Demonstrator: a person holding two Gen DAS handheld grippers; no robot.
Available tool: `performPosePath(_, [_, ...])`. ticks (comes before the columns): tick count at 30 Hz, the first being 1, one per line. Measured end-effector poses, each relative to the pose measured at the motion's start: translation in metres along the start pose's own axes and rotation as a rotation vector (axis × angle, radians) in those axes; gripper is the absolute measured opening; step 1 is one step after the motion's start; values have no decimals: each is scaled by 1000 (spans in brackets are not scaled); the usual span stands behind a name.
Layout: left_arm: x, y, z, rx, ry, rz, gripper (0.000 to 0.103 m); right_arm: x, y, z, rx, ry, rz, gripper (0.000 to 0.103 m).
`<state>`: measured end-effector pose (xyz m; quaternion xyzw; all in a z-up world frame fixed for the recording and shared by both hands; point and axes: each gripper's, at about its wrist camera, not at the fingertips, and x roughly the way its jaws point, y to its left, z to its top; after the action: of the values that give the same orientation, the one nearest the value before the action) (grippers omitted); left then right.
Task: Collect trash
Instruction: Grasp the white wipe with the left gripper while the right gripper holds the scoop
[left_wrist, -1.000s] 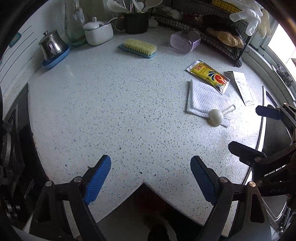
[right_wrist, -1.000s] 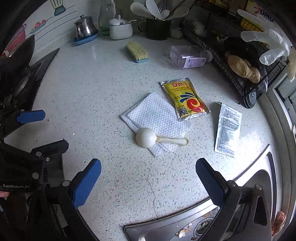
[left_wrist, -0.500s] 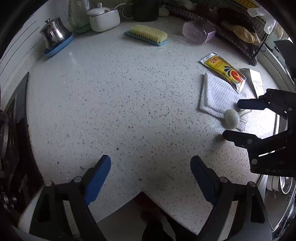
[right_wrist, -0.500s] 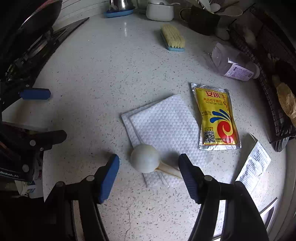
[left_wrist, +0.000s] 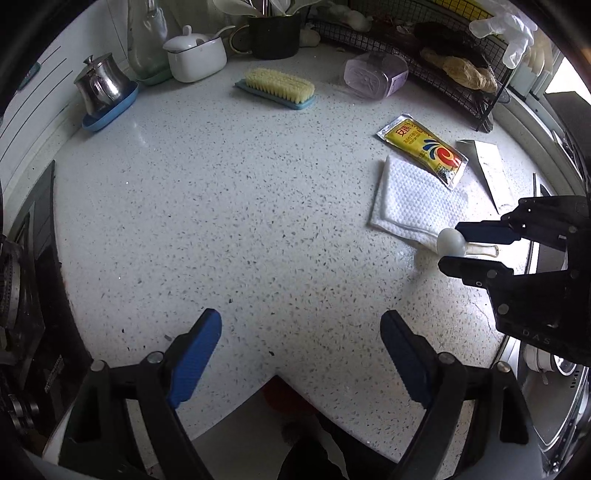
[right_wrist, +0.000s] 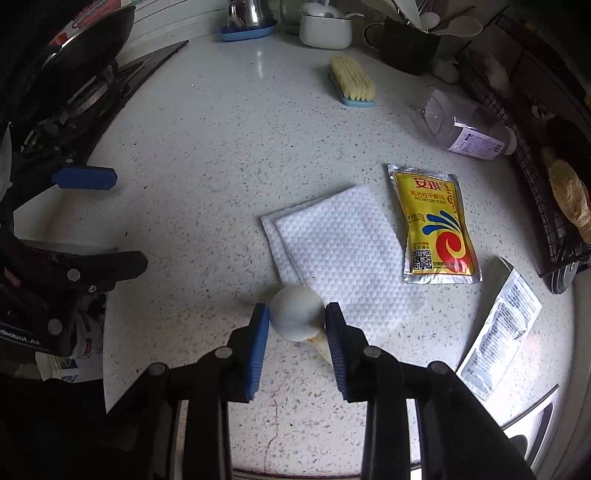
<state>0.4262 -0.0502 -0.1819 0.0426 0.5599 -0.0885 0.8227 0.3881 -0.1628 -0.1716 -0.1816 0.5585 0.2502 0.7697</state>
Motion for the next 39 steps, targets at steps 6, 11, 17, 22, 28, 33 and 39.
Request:
performPosePath(6, [-4, -9, 14, 35, -9, -57, 87, -22, -23, -2, 111, -30, -58, 29])
performPosePath(11, [10, -27, 32, 88, 30, -132, 86, -35, -48, -18, 223, -49, -134, 29])
performPosePath(17, [35, -57, 55, 154, 76, -197, 86, -39, -80, -35, 337, -48, -152, 29])
performPosePath(22, [62, -76, 76, 176, 117, -188, 86, -38, -102, -47, 385, -31, -190, 30])
performPosePath(28, [80, -100, 95, 250, 120, -123, 87, -37, -123, -55, 439, -33, -179, 30])
performPosePath(33, [86, -115, 102, 317, 133, -77, 84, -33, -134, -58, 489, -38, -176, 30])
performPosePath(39, [77, -132, 95, 333, 108, -98, 51, -37, -132, -61, 523, -50, -161, 30])
